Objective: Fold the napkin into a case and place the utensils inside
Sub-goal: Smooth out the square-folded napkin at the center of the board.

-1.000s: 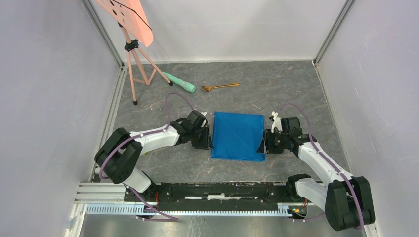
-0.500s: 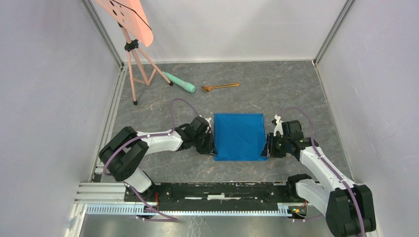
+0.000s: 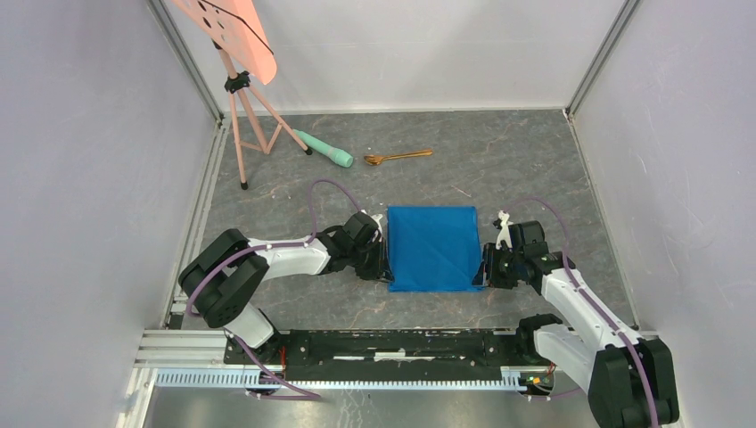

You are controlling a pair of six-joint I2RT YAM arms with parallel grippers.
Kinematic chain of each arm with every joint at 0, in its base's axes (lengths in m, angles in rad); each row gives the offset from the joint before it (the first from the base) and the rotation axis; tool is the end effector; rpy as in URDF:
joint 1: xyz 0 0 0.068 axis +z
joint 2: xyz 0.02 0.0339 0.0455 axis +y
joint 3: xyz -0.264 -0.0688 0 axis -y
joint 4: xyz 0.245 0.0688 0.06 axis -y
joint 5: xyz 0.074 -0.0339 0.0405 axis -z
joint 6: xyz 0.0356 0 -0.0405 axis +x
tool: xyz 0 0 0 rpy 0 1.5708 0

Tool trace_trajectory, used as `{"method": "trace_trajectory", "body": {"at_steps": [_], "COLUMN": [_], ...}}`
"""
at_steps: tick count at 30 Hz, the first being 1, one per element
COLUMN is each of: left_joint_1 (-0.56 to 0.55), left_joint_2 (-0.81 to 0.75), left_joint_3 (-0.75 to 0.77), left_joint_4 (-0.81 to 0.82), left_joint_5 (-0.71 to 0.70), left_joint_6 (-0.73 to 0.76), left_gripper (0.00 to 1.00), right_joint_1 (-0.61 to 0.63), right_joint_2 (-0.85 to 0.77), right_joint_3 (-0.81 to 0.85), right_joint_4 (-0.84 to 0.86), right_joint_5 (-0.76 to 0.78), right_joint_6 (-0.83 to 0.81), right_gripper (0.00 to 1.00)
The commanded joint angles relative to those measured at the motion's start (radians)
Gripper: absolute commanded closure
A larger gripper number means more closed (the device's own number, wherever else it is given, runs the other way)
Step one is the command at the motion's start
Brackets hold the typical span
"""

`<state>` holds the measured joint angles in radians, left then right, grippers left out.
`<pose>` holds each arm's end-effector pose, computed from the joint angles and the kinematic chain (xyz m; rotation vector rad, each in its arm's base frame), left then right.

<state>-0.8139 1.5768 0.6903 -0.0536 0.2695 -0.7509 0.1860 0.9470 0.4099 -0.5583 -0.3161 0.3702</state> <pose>0.1901 -0.2150 0.1381 0.2075 2.7352 -0.8938 0.1516 0.0398 0.1581 0.1450 2.7079 0.5955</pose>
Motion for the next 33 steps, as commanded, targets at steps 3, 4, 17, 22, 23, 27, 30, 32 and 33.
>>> {"method": "trace_trajectory", "body": {"at_steps": [3, 4, 17, 22, 23, 27, 30, 32, 33], "left_joint_1": [-0.007, -0.008, -0.007, -0.007, -0.007, -0.007, -0.007, -0.007, -0.007], "left_joint_2": [0.000, 0.002, 0.005, 0.008, 0.009, 0.014, 0.020, 0.021, 0.022], "left_joint_3": [-0.022, -0.021, -0.019, -0.016, -0.015, -0.015, -0.015, -0.016, -0.015], "left_joint_4": [0.007, 0.008, 0.008, 0.008, 0.007, 0.009, 0.008, 0.011, 0.012], "left_joint_5": [-0.004, -0.003, -0.001, 0.000, 0.001, 0.002, 0.004, 0.004, 0.004], "left_joint_6": [-0.039, -0.039, -0.038, -0.038, -0.038, -0.038, -0.037, -0.037, -0.038], "left_gripper": [0.79, 0.79, 0.79, 0.79, 0.79, 0.79, 0.80, 0.80, 0.80], "right_joint_1": [0.002, 0.002, 0.003, 0.003, 0.002, 0.002, 0.002, 0.002, 0.002], "right_joint_2": [-0.043, -0.044, -0.018, -0.030, -0.033, -0.039, -0.046, -0.050, -0.051], "right_joint_3": [0.015, 0.011, -0.038, -0.032, -0.028, -0.007, 0.012, 0.022, 0.027], "right_joint_4": [-0.034, -0.033, 0.017, 0.019, 0.020, 0.008, -0.002, -0.008, -0.012], "right_joint_5": [0.023, 0.024, 0.003, 0.012, 0.014, 0.012, 0.009, 0.006, 0.004], "right_joint_6": [0.005, 0.005, 0.015, 0.021, 0.024, 0.027, 0.029, 0.032, 0.033], "right_gripper": [0.60, 0.60, 0.61, 0.63, 0.64, 0.66, 0.68, 0.68, 0.69]}}
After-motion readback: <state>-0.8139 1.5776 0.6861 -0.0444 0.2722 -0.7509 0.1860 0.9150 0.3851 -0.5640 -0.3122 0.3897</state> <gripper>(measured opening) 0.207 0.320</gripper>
